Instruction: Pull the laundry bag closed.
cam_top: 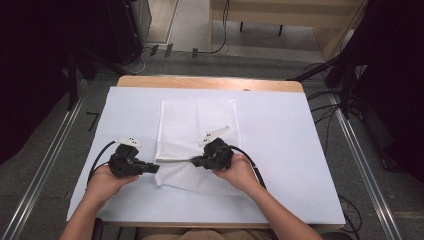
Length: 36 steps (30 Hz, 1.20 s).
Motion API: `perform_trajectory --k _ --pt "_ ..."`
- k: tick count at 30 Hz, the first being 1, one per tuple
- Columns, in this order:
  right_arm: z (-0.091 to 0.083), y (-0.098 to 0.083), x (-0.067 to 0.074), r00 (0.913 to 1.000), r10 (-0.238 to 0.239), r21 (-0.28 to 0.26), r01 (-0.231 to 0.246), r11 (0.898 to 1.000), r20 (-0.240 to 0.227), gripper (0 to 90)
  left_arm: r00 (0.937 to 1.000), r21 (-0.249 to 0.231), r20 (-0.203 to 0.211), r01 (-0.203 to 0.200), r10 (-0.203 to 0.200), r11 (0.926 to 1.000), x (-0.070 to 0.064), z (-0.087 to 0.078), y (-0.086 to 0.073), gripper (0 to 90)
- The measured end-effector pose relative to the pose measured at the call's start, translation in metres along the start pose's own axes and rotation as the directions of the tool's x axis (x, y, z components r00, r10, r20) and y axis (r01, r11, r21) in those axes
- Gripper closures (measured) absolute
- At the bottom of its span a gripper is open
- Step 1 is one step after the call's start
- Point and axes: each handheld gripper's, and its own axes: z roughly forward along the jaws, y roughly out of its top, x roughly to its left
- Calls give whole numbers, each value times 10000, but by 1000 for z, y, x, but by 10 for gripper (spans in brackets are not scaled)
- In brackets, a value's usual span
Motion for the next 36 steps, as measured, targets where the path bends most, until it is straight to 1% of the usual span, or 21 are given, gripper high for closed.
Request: perform_trajectory --k 3,5,6,7,8,9,11,14,17,18,19,20,23,24,29,32,36 --pt "-2 -2 -1 9999 106 48 -106 9999 -32 878 10000 -10 -16 17 -17 10000 0 0 0 900" --pt "-3 -2 -1 10000 18 28 -18 10000 13 878 10000 -9 -24 18 -18 10000 0 0 0 900" --pt "-4 -2 -1 10000 1 95 -1 10000 30 878 9999 10 -105 81 -81 10000 0 -1 0 900" --pt "-4 -3 -1 10000 15 101 -15 9999 49 878 9999 13 -33 152 -152 9999 1 -1 -1 900" --pt "-5 -4 -2 10000 7 121 -8 9999 77 878 9998 20 -126 158 -158 9999 1 -2 -1 900" --pt "-5 -5 -2 9999 60 124 -61 9999 81 878 9998 50 -60 183 -182 9998 2 -2 -1 900" --pt "-7 -7 -4 9998 160 175 -162 9997 148 878 9998 80 -126 176 -175 9998 2 -2 -2 900" --pt "-9 -9 -7 9996 184 218 -188 9996 191 878 9997 132 -77 214 -213 9997 3 -2 -2 900" --pt "-11 -12 -9 9993 246 254 -253 9994 275 878 9999 213 -39 149 -148 9997 3 -2 -3 900" --pt "-12 -13 -9 9993 247 244 -254 9994 283 878 9999 213 -83 138 -136 9997 3 -2 -3 900" --pt "-13 -13 -10 9993 256 268 -264 9993 278 878 9999 205 -20 153 -152 9997 3 -2 -3 900" --pt "-13 -14 -10 9990 313 279 -322 9991 305 878 9999 220 -69 139 -138 9997 3 -1 -3 900" --pt "-15 -16 -11 9991 271 329 -281 9991 313 878 9999 328 33 132 -133 9994 3 0 -3 900" --pt "-16 -16 -11 9991 264 327 -275 9991 329 878 9999 383 7 159 -160 9991 3 0 -4 900" --pt "-19 -20 -12 9990 301 407 -314 9987 319 878 9999 355 40 126 -127 9993 3 0 -3 900" --pt "-20 -22 -12 9993 213 423 -226 9988 320 878 9999 373 43 126 -128 9992 3 0 -3 900" --pt "-21 -24 -13 9991 313 433 -325 9985 291 879 9999 416 128 90 -95 9991 2 1 -3 900"
